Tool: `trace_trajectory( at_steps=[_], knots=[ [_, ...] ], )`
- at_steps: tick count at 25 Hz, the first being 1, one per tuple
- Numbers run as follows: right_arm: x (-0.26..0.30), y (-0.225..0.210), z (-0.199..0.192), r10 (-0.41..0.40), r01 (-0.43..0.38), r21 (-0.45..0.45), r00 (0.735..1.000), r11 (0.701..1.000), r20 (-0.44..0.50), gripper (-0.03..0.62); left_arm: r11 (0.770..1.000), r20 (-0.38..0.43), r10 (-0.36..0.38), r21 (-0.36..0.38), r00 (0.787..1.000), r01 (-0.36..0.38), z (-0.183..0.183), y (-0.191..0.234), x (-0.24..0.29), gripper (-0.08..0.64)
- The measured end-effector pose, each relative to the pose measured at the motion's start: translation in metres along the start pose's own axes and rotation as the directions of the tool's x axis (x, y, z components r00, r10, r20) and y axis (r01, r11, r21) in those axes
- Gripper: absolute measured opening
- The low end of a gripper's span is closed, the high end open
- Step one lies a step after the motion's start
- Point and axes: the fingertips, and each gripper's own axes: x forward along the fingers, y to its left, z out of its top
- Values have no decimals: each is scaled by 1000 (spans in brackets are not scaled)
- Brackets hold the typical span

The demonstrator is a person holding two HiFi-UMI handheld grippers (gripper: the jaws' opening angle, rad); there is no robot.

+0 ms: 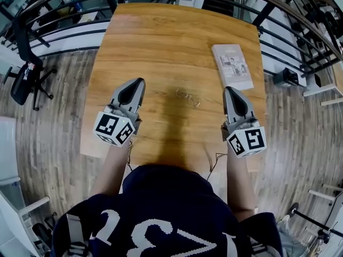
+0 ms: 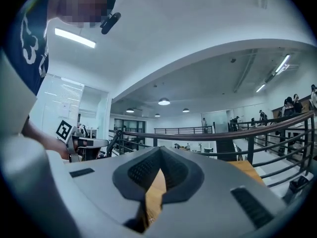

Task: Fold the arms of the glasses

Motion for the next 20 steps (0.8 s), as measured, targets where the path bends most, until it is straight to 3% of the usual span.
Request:
trace_trajectory(
  at_steps=[6, 20],
  knots=[
    [-6, 1, 12, -59, 57, 44, 998, 997, 37, 25, 1000, -5, 3, 3, 1000, -3, 2, -3, 1, 21],
    [-11, 2, 11, -124, 123, 14, 992, 992, 40, 25, 999, 8, 6, 39, 1000, -6, 8, -5, 7, 21]
  ],
)
